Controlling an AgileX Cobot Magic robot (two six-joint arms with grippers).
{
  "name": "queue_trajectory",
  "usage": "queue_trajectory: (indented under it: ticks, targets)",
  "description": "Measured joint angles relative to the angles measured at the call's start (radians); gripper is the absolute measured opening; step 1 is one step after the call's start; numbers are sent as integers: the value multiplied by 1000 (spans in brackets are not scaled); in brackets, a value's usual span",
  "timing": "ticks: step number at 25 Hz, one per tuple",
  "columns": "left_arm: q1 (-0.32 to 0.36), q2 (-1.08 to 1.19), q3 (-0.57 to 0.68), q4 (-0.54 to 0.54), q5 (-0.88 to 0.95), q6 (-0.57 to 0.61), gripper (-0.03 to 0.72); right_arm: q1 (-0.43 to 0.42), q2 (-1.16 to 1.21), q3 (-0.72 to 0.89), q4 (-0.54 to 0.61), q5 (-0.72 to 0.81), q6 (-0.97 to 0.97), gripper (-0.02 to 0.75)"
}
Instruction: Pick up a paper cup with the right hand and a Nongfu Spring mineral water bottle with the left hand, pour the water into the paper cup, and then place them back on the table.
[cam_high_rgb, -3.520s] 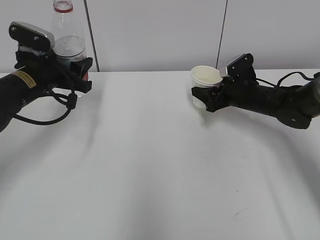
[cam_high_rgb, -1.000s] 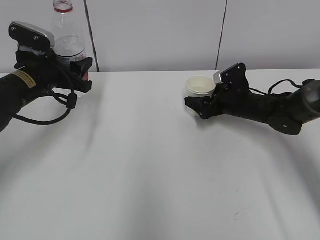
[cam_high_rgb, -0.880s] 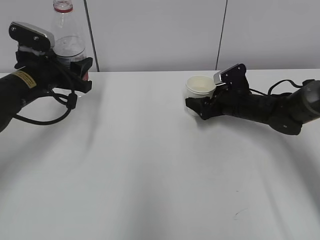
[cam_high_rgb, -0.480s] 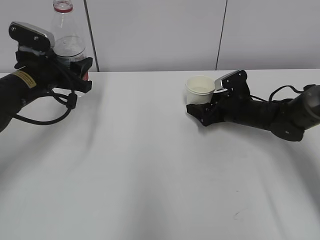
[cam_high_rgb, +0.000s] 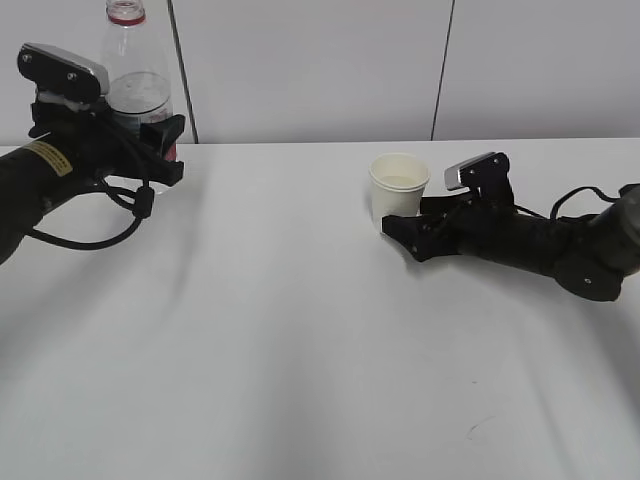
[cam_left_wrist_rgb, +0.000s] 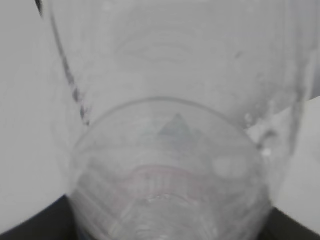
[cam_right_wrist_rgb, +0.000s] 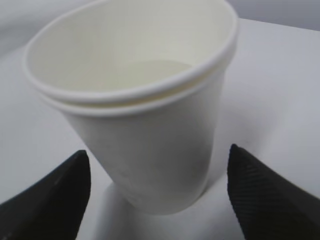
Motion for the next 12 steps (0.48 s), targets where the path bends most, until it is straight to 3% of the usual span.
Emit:
queue_trajectory:
  ticks: [12]
  targets:
    - [0, 0, 0, 0, 1, 0, 394, -16, -85, 171, 45, -84, -81, 631]
